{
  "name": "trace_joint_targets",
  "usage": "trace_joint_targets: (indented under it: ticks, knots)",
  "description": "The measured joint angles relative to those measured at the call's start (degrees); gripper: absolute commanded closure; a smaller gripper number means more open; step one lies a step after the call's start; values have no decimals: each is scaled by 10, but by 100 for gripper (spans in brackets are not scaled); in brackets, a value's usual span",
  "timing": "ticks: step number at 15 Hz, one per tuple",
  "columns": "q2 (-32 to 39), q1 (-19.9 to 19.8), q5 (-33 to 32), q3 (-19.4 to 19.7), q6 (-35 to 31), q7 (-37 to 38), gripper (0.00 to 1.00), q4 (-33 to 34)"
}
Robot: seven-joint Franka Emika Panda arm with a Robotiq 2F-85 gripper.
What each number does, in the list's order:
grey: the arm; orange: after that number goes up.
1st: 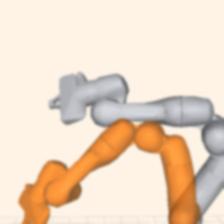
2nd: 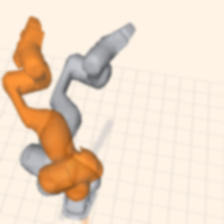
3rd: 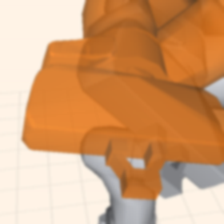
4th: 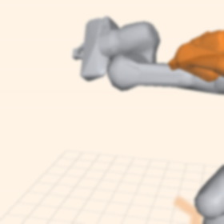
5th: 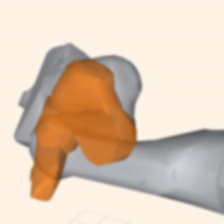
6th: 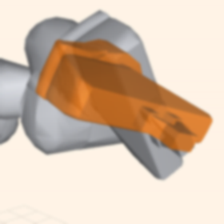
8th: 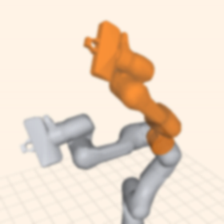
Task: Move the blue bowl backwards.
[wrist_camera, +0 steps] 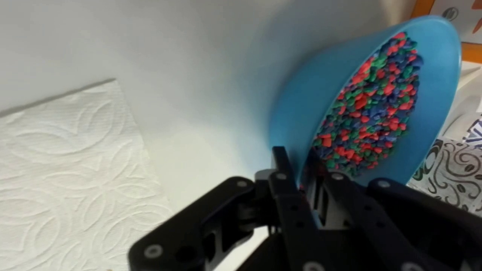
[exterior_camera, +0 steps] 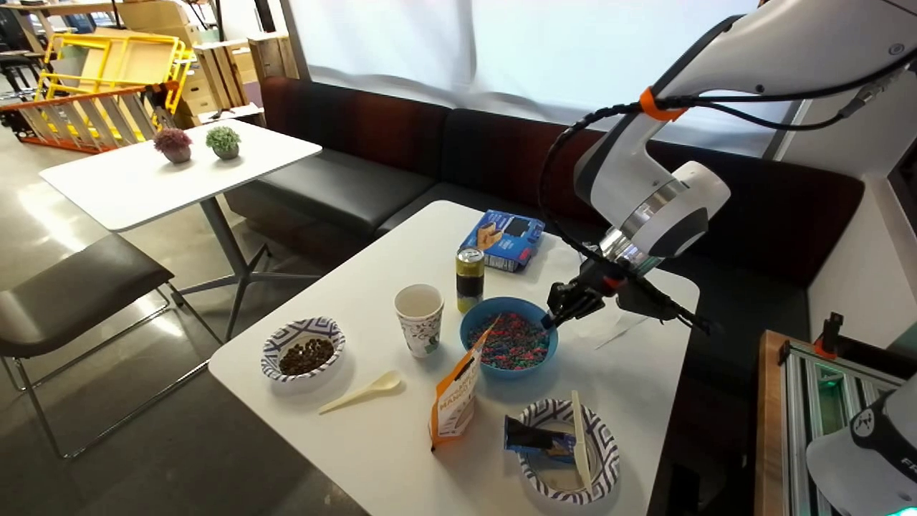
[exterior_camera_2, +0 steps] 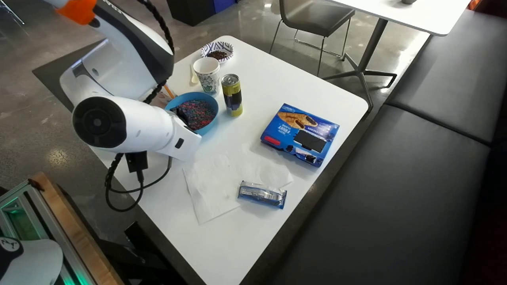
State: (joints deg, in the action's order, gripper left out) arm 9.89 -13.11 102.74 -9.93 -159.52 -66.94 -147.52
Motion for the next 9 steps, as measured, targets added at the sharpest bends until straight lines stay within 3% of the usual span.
trace_joint_targets:
  ticks: [1, 3, 8, 9]
  knots:
    - [0, 0, 1, 0, 0, 0, 80, 0]
    - [0, 0, 3, 0, 0, 0, 67, 0]
    - [3, 2, 15, -1, 0, -15, 86, 0]
    - [3, 4, 20, -3, -1, -17, 86, 0]
